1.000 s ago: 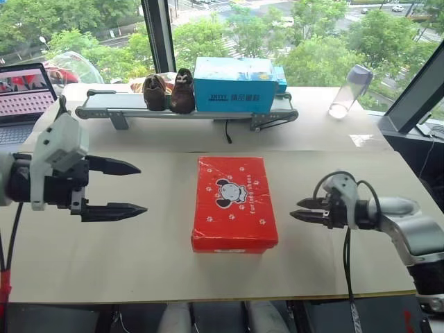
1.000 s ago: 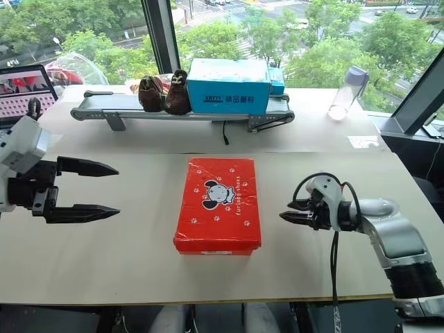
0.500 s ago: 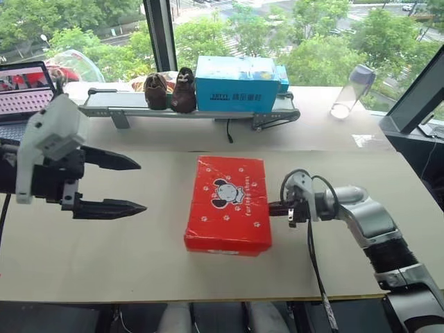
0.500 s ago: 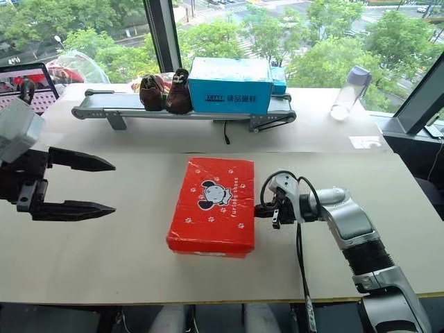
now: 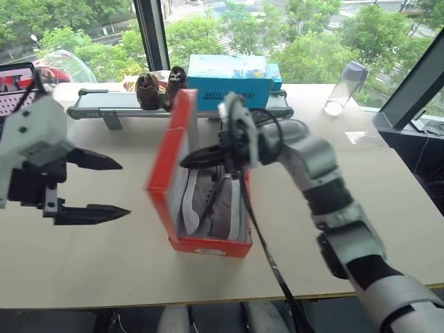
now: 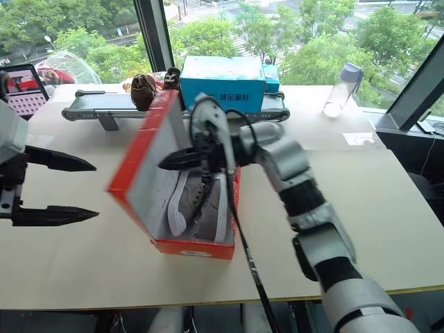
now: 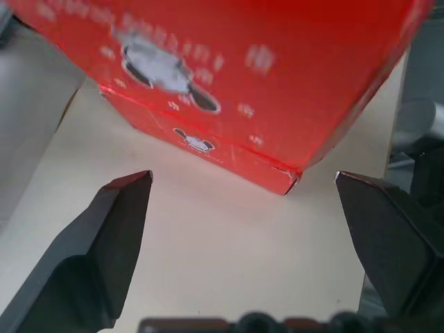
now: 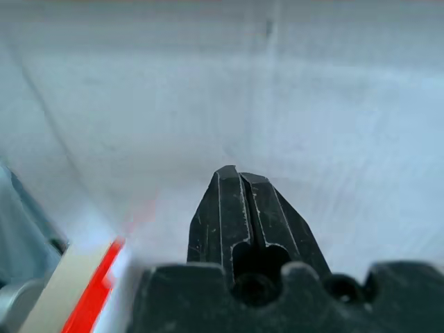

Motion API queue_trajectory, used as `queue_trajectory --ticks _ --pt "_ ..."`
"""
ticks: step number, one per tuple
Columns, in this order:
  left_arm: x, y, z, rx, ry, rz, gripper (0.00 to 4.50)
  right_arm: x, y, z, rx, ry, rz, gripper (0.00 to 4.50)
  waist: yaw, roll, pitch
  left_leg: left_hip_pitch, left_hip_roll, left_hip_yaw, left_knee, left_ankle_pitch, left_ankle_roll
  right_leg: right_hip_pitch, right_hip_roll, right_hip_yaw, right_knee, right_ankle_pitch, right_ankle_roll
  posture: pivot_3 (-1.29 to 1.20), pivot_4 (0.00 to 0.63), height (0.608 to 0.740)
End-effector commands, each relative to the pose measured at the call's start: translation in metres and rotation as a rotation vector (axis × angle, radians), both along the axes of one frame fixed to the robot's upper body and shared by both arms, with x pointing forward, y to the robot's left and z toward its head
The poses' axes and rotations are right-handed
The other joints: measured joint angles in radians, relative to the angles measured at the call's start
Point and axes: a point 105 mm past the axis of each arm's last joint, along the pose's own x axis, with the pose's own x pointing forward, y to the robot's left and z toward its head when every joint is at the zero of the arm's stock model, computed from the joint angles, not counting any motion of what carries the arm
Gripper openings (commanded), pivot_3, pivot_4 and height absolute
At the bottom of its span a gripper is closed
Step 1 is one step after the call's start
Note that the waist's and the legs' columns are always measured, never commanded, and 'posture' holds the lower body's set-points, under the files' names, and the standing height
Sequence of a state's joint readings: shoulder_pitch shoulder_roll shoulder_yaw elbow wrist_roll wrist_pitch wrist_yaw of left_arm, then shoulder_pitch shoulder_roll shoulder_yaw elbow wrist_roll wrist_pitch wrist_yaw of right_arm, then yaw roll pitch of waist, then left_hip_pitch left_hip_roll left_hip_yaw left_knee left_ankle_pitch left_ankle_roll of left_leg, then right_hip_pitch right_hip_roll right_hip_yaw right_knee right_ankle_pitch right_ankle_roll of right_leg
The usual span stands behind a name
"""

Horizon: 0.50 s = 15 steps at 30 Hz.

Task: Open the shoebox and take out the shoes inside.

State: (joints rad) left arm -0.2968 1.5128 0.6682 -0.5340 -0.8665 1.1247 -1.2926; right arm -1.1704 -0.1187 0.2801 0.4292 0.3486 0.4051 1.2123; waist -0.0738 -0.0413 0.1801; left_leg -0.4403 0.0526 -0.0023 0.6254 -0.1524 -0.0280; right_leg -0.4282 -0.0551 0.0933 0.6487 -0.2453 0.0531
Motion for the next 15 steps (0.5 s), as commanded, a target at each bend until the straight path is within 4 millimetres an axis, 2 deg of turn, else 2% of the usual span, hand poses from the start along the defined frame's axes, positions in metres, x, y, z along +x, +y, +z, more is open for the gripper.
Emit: queue_trajectory --ticks 1,4,10,15 --pt "-0.019 -0.009 0.027 0.014 -0.073 0.007 4.5 0.006 0.022 -0.006 -0.026 -0.112 0.002 0.03 0.001 -0.001 0.0 0.0 0.0 0.0 0.0 0.0 0.0 0.0 0.0 0.0 0.0 0.0 0.0 0.0 0.15 0.74" --pt "-0.03 -0.016 0.034 0.007 -0.076 0.009 4.5 0.008 0.028 -0.014 -0.047 -0.13 0.012 0.03 0.001 -0.003 0.0 0.0 0.0 0.0 0.0 0.0 0.0 0.001 -0.001 -0.001 -0.001 0.0 0.001 0.0 0.15 0.74" --pt "-0.032 -0.019 0.031 -0.012 -0.069 0.028 4.5 0.009 0.017 -0.005 -0.035 -0.123 0.013 0.03 0.0 -0.002 0.001 0.001 0.001 -0.002 0.001 0.0 0.0 0.001 0.0 -0.002 0.002 0.0 0.0 0.0 0.15 0.74" --pt "-0.026 -0.023 0.018 -0.039 -0.02 -0.015 4.5 0.014 -0.015 0.015 -0.045 -0.165 -0.067 0.03 0.004 -0.002 0.001 0.001 0.0 -0.002 0.001 0.0 0.0 0.0 0.0 -0.002 0.007 -0.002 -0.001 0.0 0.15 0.74"
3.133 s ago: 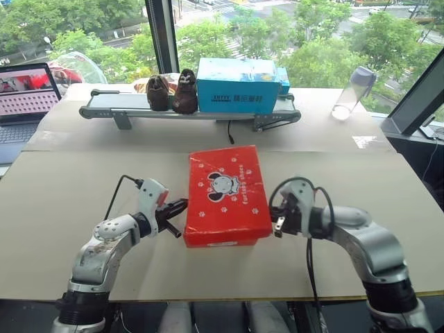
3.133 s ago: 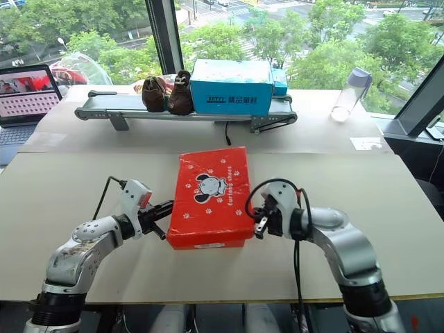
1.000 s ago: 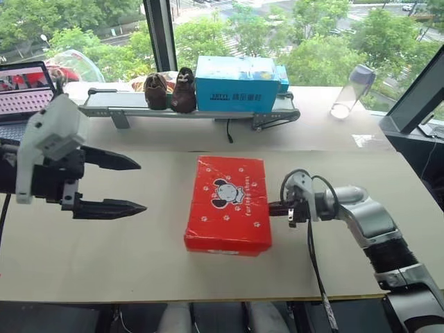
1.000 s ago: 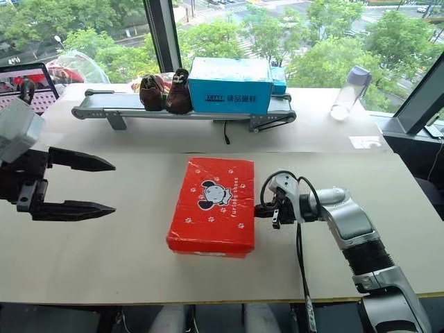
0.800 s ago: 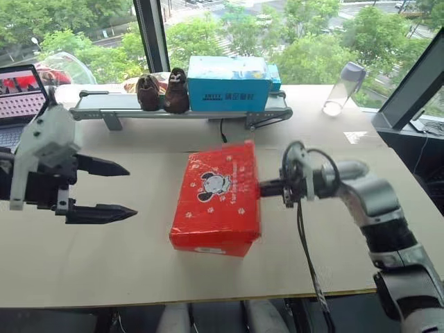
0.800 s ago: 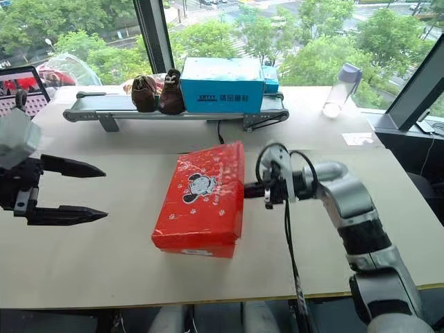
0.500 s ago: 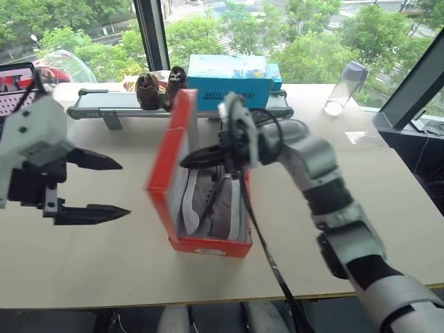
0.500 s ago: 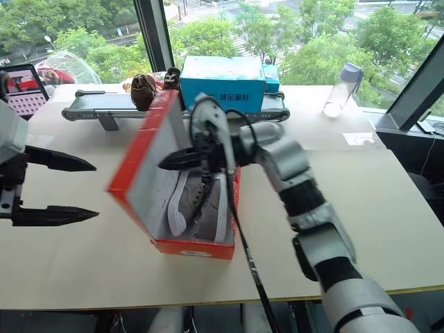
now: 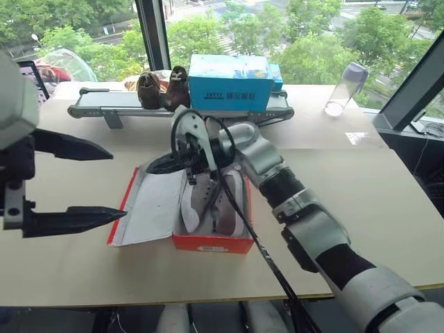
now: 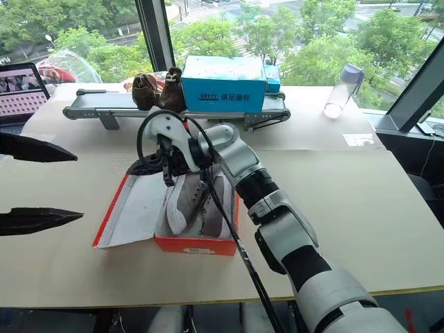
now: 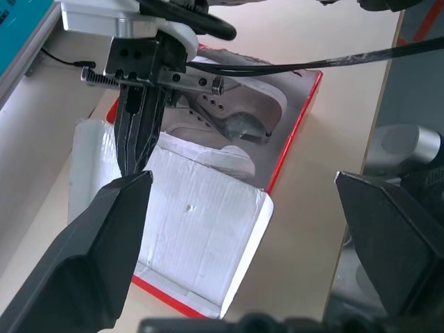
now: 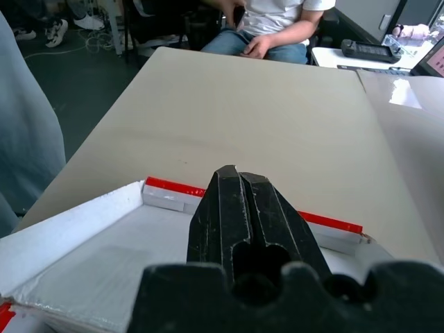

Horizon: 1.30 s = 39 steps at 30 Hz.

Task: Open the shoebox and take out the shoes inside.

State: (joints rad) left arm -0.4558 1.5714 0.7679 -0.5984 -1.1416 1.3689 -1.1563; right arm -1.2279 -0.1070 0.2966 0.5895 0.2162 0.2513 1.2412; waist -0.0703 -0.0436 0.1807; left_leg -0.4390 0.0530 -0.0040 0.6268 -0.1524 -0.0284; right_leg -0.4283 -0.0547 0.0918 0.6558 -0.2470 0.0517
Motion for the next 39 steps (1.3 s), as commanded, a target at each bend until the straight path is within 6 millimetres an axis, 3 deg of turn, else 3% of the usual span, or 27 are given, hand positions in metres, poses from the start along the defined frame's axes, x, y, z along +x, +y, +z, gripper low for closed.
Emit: queue_trajectory --ticks 1,3,6,8,12,17,21,27,32,36,39 --pt "0.008 0.0 -0.01 -0.003 0.012 -0.017 4.5 -0.002 -0.031 0.029 0.02 -0.076 -0.048 0.03 0.001 0.0 0.0 0.0 0.0 0.0 0.0 0.0 0.0 0.0 0.0 0.0 0.0 0.0 0.0 0.0 0.15 0.74" --pt "0.016 0.003 -0.021 -0.001 0.031 -0.013 4.5 -0.002 -0.05 0.031 -0.024 -0.105 -0.104 0.03 0.007 0.001 0.0 0.0 -0.001 0.0 0.0 0.0 0.0 0.0 -0.001 0.0 0.0 0.0 0.0 0.0 0.15 0.74" --pt "0.032 0.011 -0.037 0.0 0.042 -0.009 4.5 0.005 -0.073 0.028 -0.05 -0.003 -0.283 0.82 0.006 0.0 0.0 0.0 -0.001 0.0 0.0 0.0 0.0 0.0 -0.001 0.0 0.0 0.0 -0.001 0.0 0.15 0.74" --pt "0.041 0.015 -0.047 0.005 0.049 -0.012 4.5 0.01 -0.083 0.026 -0.03 0.138 -0.409 1.51 -0.002 0.0 0.0 0.0 -0.001 0.001 0.0 0.0 0.0 -0.002 -0.001 0.001 0.001 0.0 -0.002 0.0 0.15 0.74" --pt "0.059 0.022 -0.066 0.035 0.057 -0.029 4.5 0.005 -0.104 -0.002 -0.08 0.299 -0.583 2.94 0.003 0.0 0.0 0.0 -0.001 0.002 -0.001 0.0 0.0 -0.007 0.0 0.003 0.008 0.001 -0.01 0.0 0.15 0.74" --pt "0.075 0.02 -0.077 0.032 0.051 -0.073 4.5 -0.003 -0.107 -0.016 -0.06 0.493 -0.672 4.48 0.002 0.0 0.0 -0.004 -0.001 0.002 0.0 0.0 0.0 -0.01 0.0 0.003 0.008 0.001 -0.01 0.0 0.15 0.74" --pt "0.081 0.018 -0.079 0.037 0.049 -0.093 4.5 0.007 -0.111 -0.034 -0.082 0.546 -0.768 4.48 0.002 0.0 0.0 -0.005 -0.001 0.002 0.001 0.0 0.0 -0.01 0.0 0.003 0.008 0.0 -0.007 0.0 0.15 0.74" --pt "0.082 0.017 -0.081 0.044 0.048 -0.095 4.5 0.015 -0.12 -0.042 -0.089 0.593 -0.829 4.48 0.001 0.0 0.0 -0.006 -0.001 0.002 0.001 0.0 0.0 -0.01 0.0 0.004 0.007 -0.001 -0.004 0.0 0.15 0.74" --pt "0.079 0.017 -0.082 0.046 0.045 -0.083 4.5 0.033 -0.125 -0.056 -0.117 0.678 -0.934 4.48 0.001 0.0 0.0 -0.006 -0.001 0.002 0.001 0.0 0.0 -0.01 0.0 0.004 0.008 -0.001 -0.004 0.0 0.15 0.74" --pt "0.077 0.016 -0.081 0.047 0.041 -0.072 4.5 0.039 -0.12 -0.061 -0.142 0.701 -0.952 4.48 0.006 -0.001 -0.001 -0.005 -0.001 0.002 0.001 0.0 0.001 -0.008 0.0 0.003 0.007 -0.001 -0.003 0.0 0.15 0.74" --pt "0.074 0.017 -0.08 0.05 0.039 -0.06 4.5 0.048 -0.116 -0.05 -0.117 0.695 -0.963 4.48 0.001 -0.001 -0.001 -0.005 -0.001 0.002 0.001 0.0 0.0 -0.008 0.0 0.004 0.007 -0.001 -0.003 0.0 0.15 0.74"
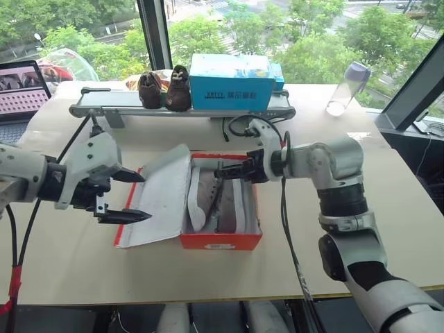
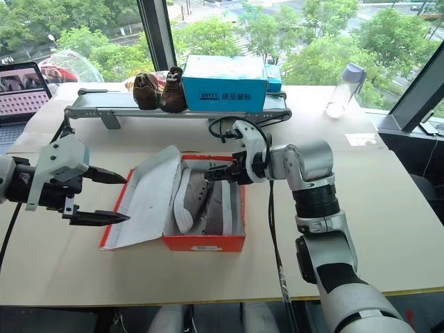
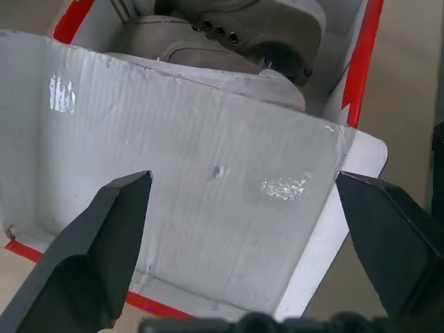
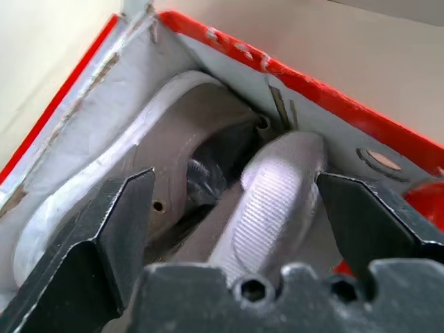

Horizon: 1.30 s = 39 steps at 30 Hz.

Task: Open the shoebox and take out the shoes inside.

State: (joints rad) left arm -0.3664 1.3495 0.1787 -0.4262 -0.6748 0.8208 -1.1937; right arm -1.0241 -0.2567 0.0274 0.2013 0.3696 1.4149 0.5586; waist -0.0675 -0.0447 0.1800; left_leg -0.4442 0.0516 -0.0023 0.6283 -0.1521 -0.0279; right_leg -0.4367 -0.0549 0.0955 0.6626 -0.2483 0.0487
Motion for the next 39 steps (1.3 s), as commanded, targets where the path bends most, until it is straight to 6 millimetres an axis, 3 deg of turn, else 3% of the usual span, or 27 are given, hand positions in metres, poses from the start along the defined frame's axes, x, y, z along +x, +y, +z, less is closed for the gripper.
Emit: queue_trajectory --ticks 1,7,10,18,20,25,30,33,36,38,39 --pt "-0.005 -0.002 0.012 0.014 -0.049 0.002 4.5 0.013 0.0 0.019 0.002 -0.05 -0.036 4.48 -0.002 0.0 0.0 0.0 0.0 0.0 0.0 0.0 0.0 0.0 0.0 0.0 0.0 0.0 0.0 0.0 0.15 0.74" --pt "-0.008 -0.003 0.013 0.015 -0.061 0.013 4.5 0.012 0.002 0.007 -0.064 -0.053 -0.011 4.48 -0.002 0.0 0.0 0.0 0.0 0.0 -0.001 0.0 0.0 -0.001 0.0 0.0 0.0 0.0 0.0 0.0 0.15 0.74" --pt "-0.008 -0.004 0.014 0.015 -0.067 0.016 4.5 0.012 0.002 0.003 -0.072 -0.059 -0.005 3.8 -0.002 0.0 0.0 0.0 0.0 0.0 0.0 0.0 0.0 0.0 0.0 0.0 0.0 0.0 0.0 0.0 0.15 0.74" --pt "-0.005 -0.006 0.016 0.007 -0.074 0.011 4.5 0.016 -0.001 0.006 -0.085 -0.105 -0.026 1.01 -0.002 0.0 0.0 0.0 0.0 0.0 0.0 0.0 0.0 -0.001 0.0 0.0 0.0 0.0 0.0 0.0 0.15 0.74" --pt "-0.004 -0.007 0.016 0.004 -0.073 0.006 4.5 0.015 -0.001 0.013 -0.088 -0.123 -0.028 0.5 -0.002 0.0 0.0 0.0 0.0 0.0 0.0 0.0 0.0 -0.001 0.0 0.0 0.0 0.0 0.0 0.0 0.15 0.74" --pt "-0.002 -0.007 0.016 0.005 -0.073 -0.002 4.5 0.009 -0.002 0.044 -0.024 -0.155 -0.039 0.5 -0.002 0.0 0.0 -0.001 0.0 0.0 -0.001 0.0 0.0 -0.002 0.0 0.0 0.0 0.0 0.0 0.0 0.15 0.74" --pt "0.002 -0.009 0.016 0.007 -0.077 -0.023 4.5 -0.001 -0.009 0.091 0.097 -0.187 -0.063 0.5 -0.002 0.0 0.0 -0.002 0.0 0.0 -0.001 0.0 0.0 -0.002 0.0 0.0 0.0 0.0 0.0 0.0 0.15 0.74" --pt "0.006 -0.012 0.017 0.005 -0.084 -0.044 4.5 -0.005 -0.027 0.123 0.124 -0.273 -0.086 0.5 -0.002 0.001 0.001 -0.002 0.0 0.0 -0.001 0.0 0.0 -0.003 0.0 0.0 0.0 0.0 0.0 0.0 0.15 0.74" --pt "0.01 -0.016 0.019 -0.005 -0.089 -0.073 4.5 0.005 -0.08 0.164 0.222 -0.355 -0.23 0.5 0.007 0.001 0.001 -0.003 -0.001 0.0 -0.001 0.0 0.0 -0.002 0.0 0.0 -0.001 0.0 0.0 0.0 0.15 0.74" --pt "0.014 -0.019 0.02 -0.015 -0.095 -0.092 4.5 0.009 -0.128 0.161 0.214 -0.374 -0.334 0.5 0.018 0.0 0.001 -0.003 -0.001 0.0 -0.001 0.0 0.0 -0.002 -0.001 0.0 -0.003 0.001 0.001 0.0 0.15 0.74" --pt "0.015 -0.02 0.021 -0.019 -0.096 -0.099 4.5 0.009 -0.142 0.155 0.218 -0.355 -0.362 0.5 0.024 0.0 0.0 -0.003 -0.001 0.0 -0.001 0.0 0.0 0.0 -0.001 -0.001 -0.006 0.001 0.001 0.0 0.15 0.74"
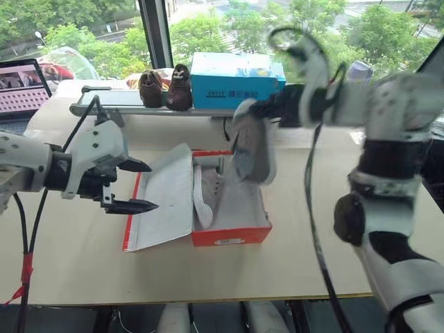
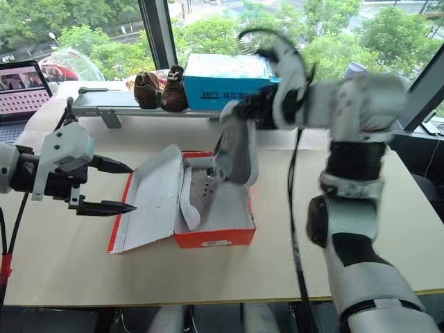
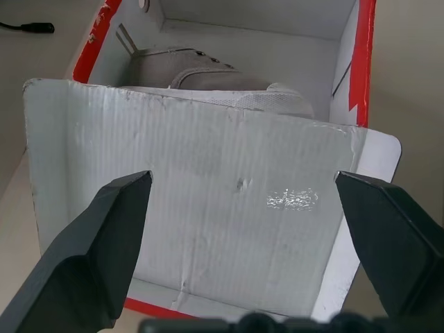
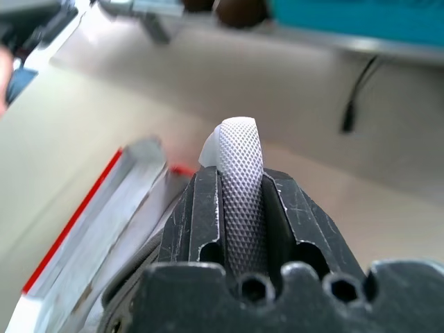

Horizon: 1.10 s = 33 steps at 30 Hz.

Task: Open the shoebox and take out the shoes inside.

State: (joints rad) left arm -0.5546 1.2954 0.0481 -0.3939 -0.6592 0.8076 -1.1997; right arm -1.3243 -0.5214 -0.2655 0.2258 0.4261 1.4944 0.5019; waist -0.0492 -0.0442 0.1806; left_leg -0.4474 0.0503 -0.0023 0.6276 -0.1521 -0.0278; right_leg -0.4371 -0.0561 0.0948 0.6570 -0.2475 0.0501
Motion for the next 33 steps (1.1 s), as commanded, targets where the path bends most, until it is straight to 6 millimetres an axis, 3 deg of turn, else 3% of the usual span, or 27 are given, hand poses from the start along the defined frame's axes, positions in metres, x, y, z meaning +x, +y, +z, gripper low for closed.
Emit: queue_trajectory --ticks 1,4,7,13,15,16,20,22,24,26,29,31,33 --pt "0.005 -0.002 0.008 0.002 -0.044 -0.023 4.5 0.001 -0.058 0.001 0.073 -0.028 -0.107 0.5 0.009 0.0 0.0 0.0 0.0 0.0 0.0 0.0 0.0 0.001 0.0 0.0 -0.002 0.0 0.0 0.0 0.15 0.74" --pt "0.007 -0.004 0.007 -0.002 -0.037 -0.036 4.5 -0.003 -0.082 -0.027 0.151 0.075 -0.098 0.5 -0.001 0.0 0.0 0.0 -0.001 0.002 -0.002 0.0 0.0 0.003 -0.001 0.001 -0.008 0.002 0.002 0.0 0.15 0.74" --pt "0.008 -0.006 0.007 -0.007 -0.035 -0.042 4.5 -0.006 -0.114 -0.08 0.199 0.19 -0.125 0.5 -0.013 0.0 0.0 -0.001 0.0 0.002 -0.002 0.0 0.0 0.002 -0.001 0.002 -0.008 0.005 -0.001 0.0 0.15 0.74" --pt "0.009 -0.005 0.008 -0.001 -0.036 -0.041 4.5 -0.009 -0.131 -0.14 0.18 0.298 -0.127 0.5 -0.029 0.008 0.005 -0.001 -0.001 0.002 -0.001 0.0 0.001 0.001 0.0 0.003 -0.007 0.005 0.001 0.0 0.15 0.74" --pt "0.009 -0.004 0.008 0.005 -0.036 -0.038 4.5 -0.009 -0.138 -0.154 0.122 0.315 -0.135 1.37 -0.029 0.008 0.005 0.0 -0.001 0.002 -0.001 0.0 0.001 0.001 0.0 0.003 -0.007 0.004 0.004 0.0 0.15 0.74" --pt "0.008 -0.003 0.009 0.008 -0.036 -0.037 4.5 -0.01 -0.141 -0.159 0.099 0.32 -0.139 1.58 -0.028 0.008 0.005 0.0 -0.001 0.002 -0.001 0.0 0.001 0.002 0.0 0.003 -0.007 0.003 0.005 0.0 0.15 0.74" --pt "0.007 -0.002 0.009 0.01 -0.035 -0.032 4.5 -0.007 -0.159 -0.161 -0.004 0.287 -0.179 2.94 -0.022 0.008 0.005 0.0 -0.001 0.002 0.002 0.0 0.001 0.004 0.0 0.003 -0.007 0.004 0.007 0.0 0.15 0.74" --pt "0.005 0.001 0.01 0.019 -0.035 -0.02 4.5 0.004 -0.189 -0.135 -0.288 0.111 -0.296 3.6 -0.021 0.009 0.005 0.001 -0.001 0.002 0.003 0.0 0.001 0.005 0.0 0.003 -0.007 0.004 0.008 0.0 0.15 0.74" --pt "0.004 0.004 0.011 0.03 -0.035 -0.007 4.5 0.01 -0.197 -0.102 -0.414 -0.016 -0.322 4.29 -0.022 0.012 0.007 0.001 -0.001 0.002 0.004 0.0 0.001 0.005 -0.001 0.003 -0.007 0.004 0.008 0.0 0.15 0.74" --pt "0.004 0.008 0.013 0.041 -0.039 0.013 4.5 0.015 -0.171 -0.071 -0.413 -0.103 -0.23 4.45 -0.024 0.017 0.011 0.0 -0.002 0.002 0.004 0.0 0.001 0.004 -0.001 0.003 -0.008 0.004 0.008 0.0 0.15 0.74" --pt "0.004 0.012 0.014 0.047 -0.04 0.03 4.5 0.021 -0.124 -0.05 -0.379 -0.146 -0.106 4.45 -0.043 0.018 0.011 0.002 0.0 0.002 0.0 0.0 0.001 0.003 0.001 0.004 -0.007 0.004 0.007 0.0 0.15 0.74" --pt "0.002 0.014 0.012 0.055 -0.028 0.039 4.5 0.023 -0.074 -0.045 -0.309 -0.138 0.017 4.45 -0.052 0.017 0.011 0.003 0.001 0.002 0.0 0.0 0.001 0.003 0.002 0.004 -0.005 0.003 0.005 0.0 0.15 0.74" --pt "0.001 0.019 0.01 0.071 -0.019 0.059 4.5 0.013 -0.01 -0.051 -0.186 -0.071 0.192 4.45 -0.058 0.017 0.011 0.006 0.001 0.001 0.0 0.0 0.001 0.003 0.002 0.004 0.001 0.002 0.004 0.0 0.15 0.74"
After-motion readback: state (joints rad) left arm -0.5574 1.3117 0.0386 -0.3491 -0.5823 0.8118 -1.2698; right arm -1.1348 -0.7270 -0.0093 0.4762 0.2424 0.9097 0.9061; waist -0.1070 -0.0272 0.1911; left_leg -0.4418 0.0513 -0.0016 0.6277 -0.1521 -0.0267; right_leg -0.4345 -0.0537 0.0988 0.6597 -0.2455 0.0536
